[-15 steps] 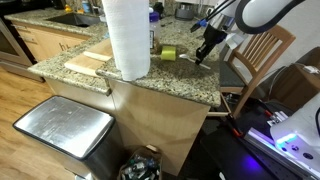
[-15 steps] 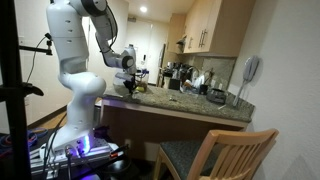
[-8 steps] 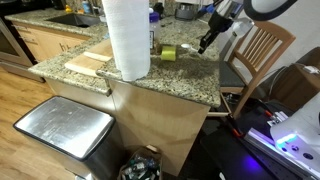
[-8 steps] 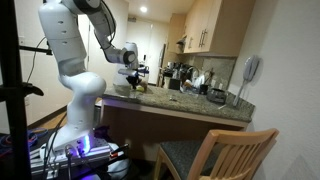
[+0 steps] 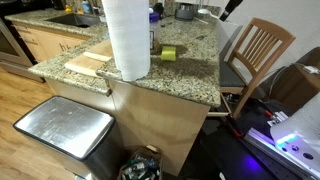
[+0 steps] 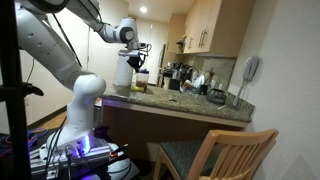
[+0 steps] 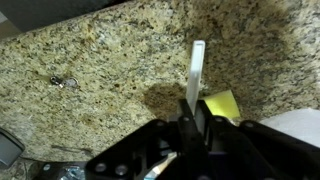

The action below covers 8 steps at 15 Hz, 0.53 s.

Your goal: Place the spoon on top of the paper towel roll

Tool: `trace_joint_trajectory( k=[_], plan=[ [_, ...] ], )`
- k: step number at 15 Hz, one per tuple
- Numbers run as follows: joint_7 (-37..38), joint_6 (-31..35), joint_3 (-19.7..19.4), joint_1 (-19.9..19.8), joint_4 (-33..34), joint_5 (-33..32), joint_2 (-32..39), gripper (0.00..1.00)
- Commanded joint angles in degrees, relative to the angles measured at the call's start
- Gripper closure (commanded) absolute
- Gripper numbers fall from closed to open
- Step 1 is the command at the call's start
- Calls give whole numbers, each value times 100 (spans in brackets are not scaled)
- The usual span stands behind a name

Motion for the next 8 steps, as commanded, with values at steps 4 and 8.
trace_joint_trajectory(
  k=[4, 8],
  plan=[
    [1, 229, 206, 216, 733, 53, -53, 99],
    [-38, 652, 534, 636, 1646, 174, 236, 99]
  ],
)
